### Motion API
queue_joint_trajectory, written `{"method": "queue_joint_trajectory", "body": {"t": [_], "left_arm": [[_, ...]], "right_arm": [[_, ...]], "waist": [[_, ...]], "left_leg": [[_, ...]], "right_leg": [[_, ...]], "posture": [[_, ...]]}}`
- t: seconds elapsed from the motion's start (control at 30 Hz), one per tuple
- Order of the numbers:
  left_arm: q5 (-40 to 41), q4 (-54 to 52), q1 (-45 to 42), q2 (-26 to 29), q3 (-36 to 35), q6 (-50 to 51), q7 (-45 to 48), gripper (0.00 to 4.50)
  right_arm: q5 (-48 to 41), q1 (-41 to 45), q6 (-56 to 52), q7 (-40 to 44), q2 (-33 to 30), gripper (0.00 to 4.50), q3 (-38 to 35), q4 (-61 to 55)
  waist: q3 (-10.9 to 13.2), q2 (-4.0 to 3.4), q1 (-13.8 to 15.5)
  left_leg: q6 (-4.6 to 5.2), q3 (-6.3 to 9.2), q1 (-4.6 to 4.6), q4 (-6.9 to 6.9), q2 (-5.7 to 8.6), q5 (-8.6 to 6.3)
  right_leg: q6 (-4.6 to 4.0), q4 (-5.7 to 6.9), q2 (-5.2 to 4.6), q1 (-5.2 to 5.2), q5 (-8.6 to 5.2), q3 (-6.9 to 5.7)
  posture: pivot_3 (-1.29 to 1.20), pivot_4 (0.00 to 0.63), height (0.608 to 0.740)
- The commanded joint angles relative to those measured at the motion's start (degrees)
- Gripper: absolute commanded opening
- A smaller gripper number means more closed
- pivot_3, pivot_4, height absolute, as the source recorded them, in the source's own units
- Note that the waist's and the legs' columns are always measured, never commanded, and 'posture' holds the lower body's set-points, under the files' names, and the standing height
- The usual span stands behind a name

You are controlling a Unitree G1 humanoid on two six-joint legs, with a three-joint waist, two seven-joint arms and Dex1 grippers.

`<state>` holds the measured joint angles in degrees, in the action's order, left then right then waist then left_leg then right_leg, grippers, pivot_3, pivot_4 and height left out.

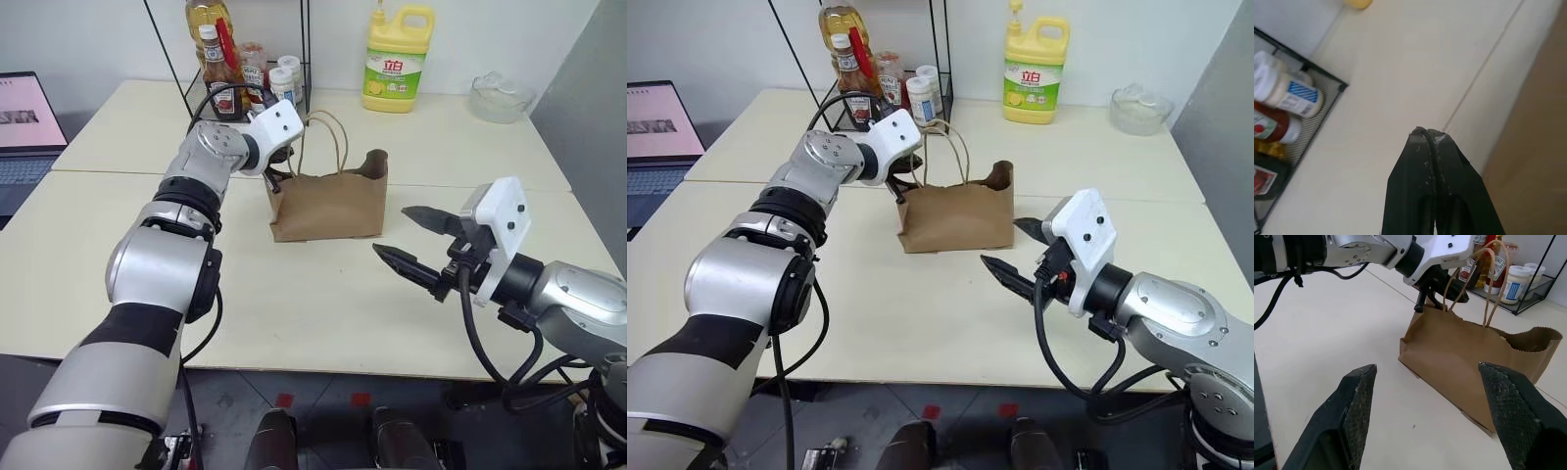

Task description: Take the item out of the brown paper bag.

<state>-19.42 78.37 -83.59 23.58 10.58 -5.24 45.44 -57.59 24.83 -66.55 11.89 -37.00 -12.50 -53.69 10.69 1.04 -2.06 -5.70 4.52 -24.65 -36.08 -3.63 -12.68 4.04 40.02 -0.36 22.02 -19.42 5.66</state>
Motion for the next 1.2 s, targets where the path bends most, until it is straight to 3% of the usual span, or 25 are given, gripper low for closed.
{"method": "queue_joint_trajectory", "body": {"t": [0.03, 0.33, 0.6, 0.73, 0.9, 1.07, 1.2], "left_arm": [[1.47, -0.95, -1.92, 0.69, -1.03, 1.42, 8.44, 0.03], [5.53, -4.03, -1.99, 3.54, -2.33, 5.92, 31.48, 0.03], [7.54, -11.75, 2.35, 5.35, -0.91, 9.65, 45.46, 0.03], [12.92, -21.93, 7.44, 7.22, 3.59, 14.46, 47.06, 0.03], [24.67, -44.75, 16.79, 12.97, 10.82, 26.92, 47.06, 0.03], [31.22, -64.48, 25.36, 18.13, 12.54, 38.91, 47.06, 0.03], [31.31, -69.11, 28.16, 18.74, 10.77, 42.28, 45.41, 0.03]], "right_arm": [[-3.05, -0.38, 1.98, -0.35, -1.83, 3.48, -1.8, -1.64], [-7.87, -1.51, 5.05, -0.76, -6.6, 3.48, -2.0, -0.54], [-8.37, -1.96, 7.83, -0.06, -8.99, 3.48, -0.48, 0.7], [-8.79, -2.54, 8.71, 0.39, -9.89, 3.48, -0.02, 0.97], [-9.72, -4.62, 9.49, 1.52, -11.54, 3.48, 0.17, 0.44], [-9.94, -7.12, 10.34, 3.17, -13.98, 3.48, 0.11, -0.47], [-8.81, -8.14, 11.43, 4.13, -15.0, 3.48, 0.55, -0.63]], "waist": [[0.0, 0.0, -0.01], [0.0, 0.0, -0.55], [0.0, 0.0, -0.83], [0.0, 0.0, -0.88], [-0.01, -0.01, -0.9], [0.0, -0.01, -1.04], [0.0, -0.01, -0.98]], "left_leg": [[0.0, 0.0, 0.0, 0.0, 0.0, 0.0], [0.02, 0.03, -0.01, 0.0, 0.0, 0.0], [0.05, 0.06, -0.02, 0.0, -0.01, 0.0], [0.04, 0.1, -0.02, -0.01, -0.02, 0.01], [0.03, 0.15, -0.02, -0.02, -0.04, 0.02], [0.03, 0.19, -0.01, -0.08, -0.06, 0.03], [0.11, 0.23, 0.0, -0.12, -0.05, 0.03]], "right_leg": [[0.0, 0.0, 0.0, 0.0, 0.0, 0.0], [0.0, 0.01, 0.0, 0.0, 0.0, -0.02], [0.0, 0.01, 0.0, -0.01, 0.0, -0.05], [-0.01, 0.04, 0.0, -0.01, -0.01, -0.07], [-0.02, 0.04, 0.0, -0.07, -0.01, -0.07], [-0.02, 0.05, 0.0, -0.12, -0.01, -0.09], [-0.03, 0.07, 0.02, -0.14, -0.02, -0.12]], "posture": [[0.0, 0.15, 0.74], [0.0, 0.15, 0.74], [0.0, 0.15, 0.74], [0.0, 0.15, 0.74], [0.0, 0.15, 0.74], [0.0, 0.15, 0.74], [0.0, 0.15, 0.74]]}}
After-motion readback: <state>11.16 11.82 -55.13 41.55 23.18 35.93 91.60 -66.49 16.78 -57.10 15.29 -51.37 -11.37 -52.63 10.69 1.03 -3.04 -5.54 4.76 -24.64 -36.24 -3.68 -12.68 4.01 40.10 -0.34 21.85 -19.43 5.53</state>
